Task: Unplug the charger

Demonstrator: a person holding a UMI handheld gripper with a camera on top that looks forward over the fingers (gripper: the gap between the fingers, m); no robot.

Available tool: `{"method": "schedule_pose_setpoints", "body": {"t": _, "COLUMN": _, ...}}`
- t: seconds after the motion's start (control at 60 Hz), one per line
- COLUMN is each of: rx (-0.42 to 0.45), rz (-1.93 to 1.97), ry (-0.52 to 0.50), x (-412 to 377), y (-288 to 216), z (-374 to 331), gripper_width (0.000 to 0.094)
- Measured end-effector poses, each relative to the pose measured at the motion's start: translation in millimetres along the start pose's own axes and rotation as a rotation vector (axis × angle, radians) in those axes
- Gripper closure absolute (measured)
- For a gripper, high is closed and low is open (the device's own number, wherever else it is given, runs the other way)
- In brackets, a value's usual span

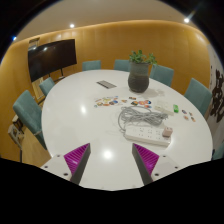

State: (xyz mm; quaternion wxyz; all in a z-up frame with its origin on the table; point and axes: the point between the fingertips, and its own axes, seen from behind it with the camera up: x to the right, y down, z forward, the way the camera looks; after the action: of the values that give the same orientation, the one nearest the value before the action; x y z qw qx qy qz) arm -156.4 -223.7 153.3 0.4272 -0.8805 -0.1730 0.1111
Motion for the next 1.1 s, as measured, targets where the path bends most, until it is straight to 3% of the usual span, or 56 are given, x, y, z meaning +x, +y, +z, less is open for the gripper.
{"method": "schedule_pose_setpoints", "body": {"t": 0.25, "rx": -0.057, "rz": -0.017, "ry": 0.049, "x": 50, "y": 64, "z": 17, "gripper_width": 0.0061}}
{"method": "schedule_pose_setpoints", "body": {"t": 0.433, "rx": -0.096, "rz": 0.038, "ry": 0.187, "x": 130, "y": 101, "z": 25, "gripper_width": 0.0062}}
{"method": "schedule_pose_setpoints", "body": {"t": 0.783, "rx": 0.098, "rz": 0.243, "ry": 0.400, "x": 258, "y": 23, "z": 131, "gripper_width": 0.0075}}
{"method": "schedule_pose_setpoints", "body": {"t": 0.867, "rx": 0.121, "rz": 0.266, "ry": 0.406, "x": 278, "y": 8, "z": 153, "gripper_width": 0.0165}}
{"method": "schedule_pose_setpoints", "body": {"t": 1.033, "rx": 0.109, "rz": 0.233, "ry": 0.408, "x": 284, "y": 4, "z": 185, "gripper_width": 0.0544}}
{"method": "schedule_pose_setpoints", "body": {"t": 1.1, "rx": 0.118, "rz": 0.198, "ry": 0.422, "x": 284, "y": 4, "z": 186, "gripper_width": 0.0597}}
